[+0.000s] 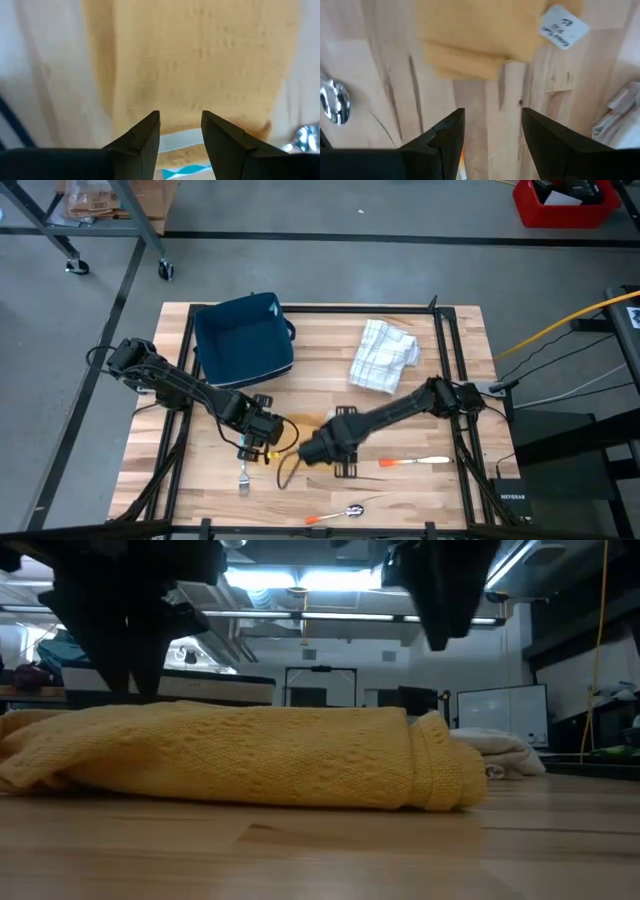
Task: Fold towel
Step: Fold the yellow towel, then stack the yellow towel on the white patterned towel
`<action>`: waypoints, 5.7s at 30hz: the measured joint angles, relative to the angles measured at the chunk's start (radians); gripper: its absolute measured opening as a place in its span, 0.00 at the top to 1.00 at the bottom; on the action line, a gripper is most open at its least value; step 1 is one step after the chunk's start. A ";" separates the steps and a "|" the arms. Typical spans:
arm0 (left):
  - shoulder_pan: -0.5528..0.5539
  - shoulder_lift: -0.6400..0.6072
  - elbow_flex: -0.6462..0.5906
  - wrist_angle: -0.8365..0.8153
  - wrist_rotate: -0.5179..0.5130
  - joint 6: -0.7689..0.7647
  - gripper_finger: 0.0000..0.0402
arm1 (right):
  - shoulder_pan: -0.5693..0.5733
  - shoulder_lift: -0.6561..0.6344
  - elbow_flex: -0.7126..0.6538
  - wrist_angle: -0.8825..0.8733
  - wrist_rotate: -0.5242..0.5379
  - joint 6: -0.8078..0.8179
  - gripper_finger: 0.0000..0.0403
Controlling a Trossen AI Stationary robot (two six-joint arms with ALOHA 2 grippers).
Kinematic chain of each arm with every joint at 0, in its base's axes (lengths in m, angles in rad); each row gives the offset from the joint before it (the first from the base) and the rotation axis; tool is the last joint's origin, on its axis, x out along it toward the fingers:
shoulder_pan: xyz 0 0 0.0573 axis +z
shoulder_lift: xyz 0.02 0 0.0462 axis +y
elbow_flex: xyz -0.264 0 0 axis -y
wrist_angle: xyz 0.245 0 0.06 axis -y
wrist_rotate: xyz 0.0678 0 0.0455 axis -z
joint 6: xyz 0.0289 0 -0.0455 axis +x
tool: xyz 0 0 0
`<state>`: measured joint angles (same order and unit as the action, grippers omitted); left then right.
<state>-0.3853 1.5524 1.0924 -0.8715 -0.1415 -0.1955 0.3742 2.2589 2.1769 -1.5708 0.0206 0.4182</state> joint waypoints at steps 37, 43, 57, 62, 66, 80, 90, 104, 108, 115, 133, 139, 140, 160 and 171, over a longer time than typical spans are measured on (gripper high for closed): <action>-0.067 0.322 -0.135 1.057 0.115 -0.385 0.66 | 0.311 0.000 0.000 0.000 0.263 0.414 0.51; -0.012 0.273 -0.136 1.080 0.160 -0.391 0.66 | 0.312 0.000 0.000 0.005 0.276 0.471 0.51; 0.096 0.091 -0.134 1.035 0.191 -0.181 0.66 | 0.319 0.002 -0.141 -0.008 0.266 0.543 0.51; 0.145 0.074 -0.134 0.989 0.190 -0.173 0.66 | 0.327 -0.104 -0.128 0.002 0.289 0.468 0.51; 0.176 0.075 -0.134 0.980 0.190 -0.111 0.66 | 0.343 -0.226 -0.127 0.000 0.345 0.415 0.51; 0.210 0.075 -0.134 0.983 0.178 -0.056 0.66 | 0.353 -0.565 -0.127 0.000 0.606 0.171 0.51; 0.210 0.075 -0.134 0.980 0.178 -0.129 0.66 | 0.352 -0.659 -0.181 0.001 0.803 0.145 0.51; 0.209 0.075 -0.134 0.963 0.179 -0.133 0.66 | 0.352 -0.976 -0.779 0.002 0.899 0.569 0.51; 0.209 0.075 -0.134 0.955 0.179 -0.132 0.66 | 0.352 -1.049 -0.979 0.128 0.859 0.778 0.51; 0.209 0.075 -0.134 0.956 0.178 -0.061 0.66 | 0.352 -1.045 -1.251 0.715 0.801 0.873 0.51; 0.209 0.075 -0.134 0.886 0.178 -0.067 0.66 | 0.350 -0.721 -1.374 1.467 0.770 0.864 0.51; 0.187 0.076 -0.134 0.669 0.177 -0.146 0.66 | 0.350 -0.612 -1.374 1.626 0.625 0.969 0.51; 0.179 0.076 -0.134 0.646 0.177 -0.146 0.66 | 0.350 -0.597 -1.374 1.635 0.603 0.987 0.51; 0.009 0.260 -0.138 0.790 0.243 -0.322 0.66 | 0.192 -0.506 -1.371 1.552 0.554 1.165 0.51; -0.004 0.223 -0.137 0.869 0.247 -0.368 0.66 | 0.049 -0.531 -1.372 1.653 0.405 0.954 0.51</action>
<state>-0.3896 1.7754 0.9558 -0.0020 0.1054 -0.5638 0.4235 1.7283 0.8051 0.0822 0.4257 1.3726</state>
